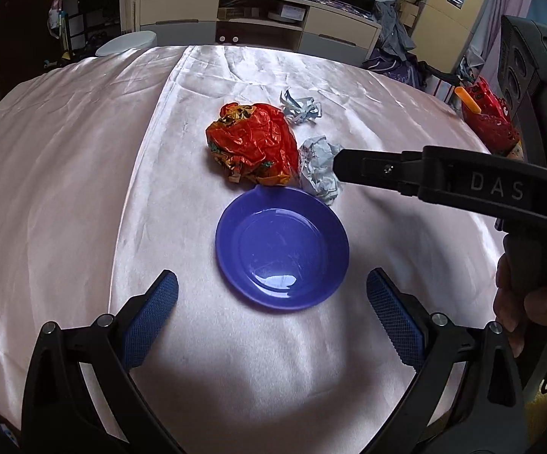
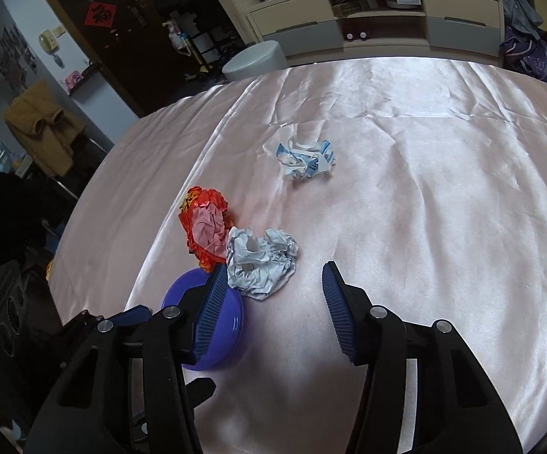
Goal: Collect trash
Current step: 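Grasp the blue plate with the left gripper while the right grasps the silver foil, then drop the blue plate and silver foil into the black bin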
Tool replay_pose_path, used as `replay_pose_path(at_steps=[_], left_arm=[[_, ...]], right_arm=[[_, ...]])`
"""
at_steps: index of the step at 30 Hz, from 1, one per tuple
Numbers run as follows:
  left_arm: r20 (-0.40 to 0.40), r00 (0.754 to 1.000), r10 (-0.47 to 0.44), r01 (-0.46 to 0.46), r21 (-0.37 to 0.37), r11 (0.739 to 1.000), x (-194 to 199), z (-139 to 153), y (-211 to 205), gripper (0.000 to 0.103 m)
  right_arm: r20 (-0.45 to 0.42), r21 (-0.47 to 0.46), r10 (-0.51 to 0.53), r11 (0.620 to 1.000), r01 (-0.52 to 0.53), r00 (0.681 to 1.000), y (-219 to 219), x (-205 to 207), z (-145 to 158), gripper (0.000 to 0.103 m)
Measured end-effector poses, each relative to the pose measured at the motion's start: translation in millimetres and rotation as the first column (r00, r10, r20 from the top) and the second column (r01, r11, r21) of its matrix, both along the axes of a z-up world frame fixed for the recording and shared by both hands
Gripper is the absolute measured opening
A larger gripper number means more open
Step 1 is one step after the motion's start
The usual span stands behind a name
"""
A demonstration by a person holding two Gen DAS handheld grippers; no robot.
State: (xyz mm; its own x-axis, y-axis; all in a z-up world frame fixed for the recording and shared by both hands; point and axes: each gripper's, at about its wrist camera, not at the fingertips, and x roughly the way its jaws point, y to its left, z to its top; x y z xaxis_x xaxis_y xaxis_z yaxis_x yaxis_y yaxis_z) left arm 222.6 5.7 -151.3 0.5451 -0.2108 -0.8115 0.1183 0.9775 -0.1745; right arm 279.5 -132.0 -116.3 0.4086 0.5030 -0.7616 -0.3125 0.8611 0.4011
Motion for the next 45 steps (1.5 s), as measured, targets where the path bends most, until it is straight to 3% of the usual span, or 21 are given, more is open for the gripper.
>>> replay_pose_path(at_steps=[4,7,9,10,13,17,18,19,20,27,35,45], left_arm=[[0.012,1.000,-0.004,0.003,0.017,1.000,8.5,-2.3,-4.4,0.094],[0.028,1.000,-0.009,0.008,0.036,0.999,14.0,-2.5,-6.9,0.087],[0.040,0.999,-0.022,0.020,0.047,0.999,14.2,-2.0,-8.4,0.083],[0.044,0.999,-0.028,0.026,0.044,0.999,14.1,-1.5,-8.8,0.078],[0.048,0.998,-0.039,0.037,0.043,0.998,13.0,0.0,-10.3,0.067],[0.048,0.998,-0.040,0.038,0.032,0.999,10.6,0.3,-7.7,0.064],[0.051,0.998,-0.035,0.034,0.031,0.999,10.1,1.0,-6.5,0.052],[0.044,0.999,-0.028,0.027,0.032,0.999,9.5,1.2,-4.5,0.030],[0.037,0.999,-0.019,0.019,0.011,1.000,8.2,2.3,-0.5,0.027],[0.005,1.000,0.003,-0.003,-0.033,0.999,-11.5,1.5,12.8,0.019],[0.038,0.999,-0.025,0.027,-0.051,0.998,-41.8,13.8,7.0,0.003],[0.078,0.996,-0.036,0.040,-0.050,0.998,-94.6,24.1,0.6,0.001]], right_arm=[[-0.009,-0.005,0.018,1.000,-0.018,1.000,8.3,8.8,-7.1,0.053],[-0.019,-0.014,0.029,0.999,-0.029,0.999,11.9,14.5,-13.7,0.053],[-0.013,-0.017,0.036,0.999,-0.036,0.999,12.4,17.3,-15.1,0.045],[-0.019,-0.013,0.043,0.999,-0.043,0.999,13.0,18.2,-15.8,0.034],[-0.023,0.004,0.052,0.999,-0.052,0.998,11.6,20.3,-16.6,0.022],[-0.003,-0.016,0.055,0.998,-0.055,0.998,10.6,16.1,-13.6,0.019],[0.004,-0.023,0.053,0.998,-0.053,0.999,9.8,13.5,-11.9,0.019],[0.008,-0.026,0.050,0.998,-0.050,0.999,8.2,11.1,-10.1,0.019],[0.011,-0.026,0.046,0.999,-0.046,0.999,5.3,7.9,-7.9,0.019],[0.025,-0.019,0.006,1.000,-0.005,1.000,-19.4,-21.4,6.7,0.019],[0.039,-0.015,-0.012,1.000,0.012,0.999,-34.8,-68.1,21.6,0.019],[0.048,0.002,-0.046,0.999,0.045,0.998,-54.2,-124.8,28.2,0.019]])
